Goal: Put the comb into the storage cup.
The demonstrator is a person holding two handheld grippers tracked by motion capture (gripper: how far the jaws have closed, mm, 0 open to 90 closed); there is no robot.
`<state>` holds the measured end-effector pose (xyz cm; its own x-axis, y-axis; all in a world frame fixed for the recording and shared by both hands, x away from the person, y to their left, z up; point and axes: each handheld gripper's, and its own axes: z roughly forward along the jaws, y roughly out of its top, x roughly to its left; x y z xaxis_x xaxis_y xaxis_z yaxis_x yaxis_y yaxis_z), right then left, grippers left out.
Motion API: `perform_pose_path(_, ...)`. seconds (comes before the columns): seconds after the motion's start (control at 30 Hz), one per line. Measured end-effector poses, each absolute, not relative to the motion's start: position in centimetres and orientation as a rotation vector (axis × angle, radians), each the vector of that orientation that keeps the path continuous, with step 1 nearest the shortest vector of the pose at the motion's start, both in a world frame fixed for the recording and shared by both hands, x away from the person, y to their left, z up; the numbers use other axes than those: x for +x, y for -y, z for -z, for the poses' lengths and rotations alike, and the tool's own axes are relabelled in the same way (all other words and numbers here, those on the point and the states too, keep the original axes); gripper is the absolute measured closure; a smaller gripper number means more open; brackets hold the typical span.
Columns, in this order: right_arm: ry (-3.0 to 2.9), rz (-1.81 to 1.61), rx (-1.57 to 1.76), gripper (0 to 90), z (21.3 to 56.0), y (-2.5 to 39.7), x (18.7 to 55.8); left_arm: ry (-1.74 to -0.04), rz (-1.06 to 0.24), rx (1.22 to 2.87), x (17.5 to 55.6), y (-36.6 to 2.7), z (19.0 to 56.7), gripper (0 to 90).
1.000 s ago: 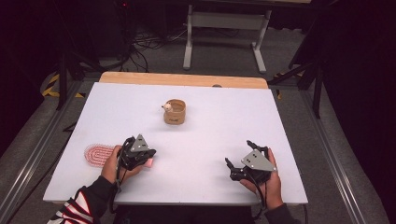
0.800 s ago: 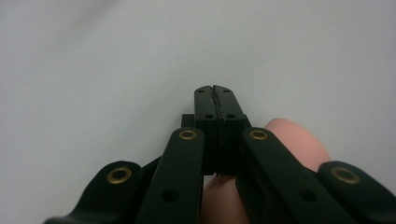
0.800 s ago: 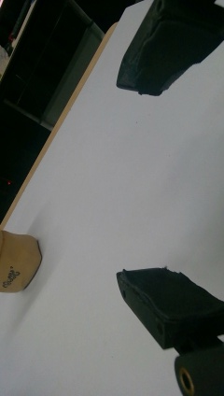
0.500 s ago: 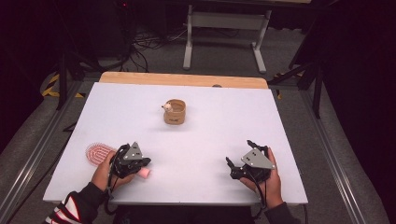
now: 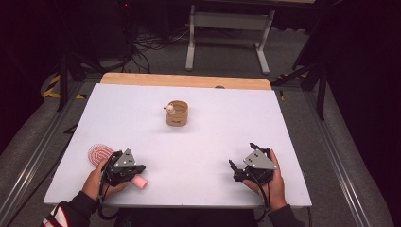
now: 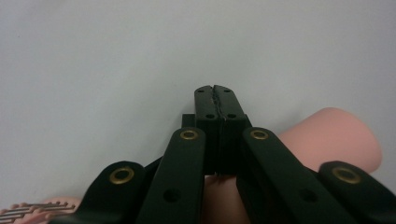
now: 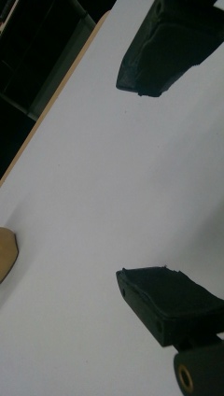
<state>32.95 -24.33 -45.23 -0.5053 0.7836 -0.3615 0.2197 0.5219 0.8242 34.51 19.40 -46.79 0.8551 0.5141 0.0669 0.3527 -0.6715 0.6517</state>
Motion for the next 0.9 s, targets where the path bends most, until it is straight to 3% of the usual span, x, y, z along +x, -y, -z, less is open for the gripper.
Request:
perform_pose_path(0.8,-1.942,-0.967,0.861,11.1,45.2,24.2,32.9,-0.71,-0.403,2.351,32.5,-23.3,46.7,86.3)
perform_pose_path(0.9,-1.952,-0.977,0.89,11.1,45.2,24.1,33.2,-0.728,-0.376,2.282,32.7,-24.0,46.4,86.0)
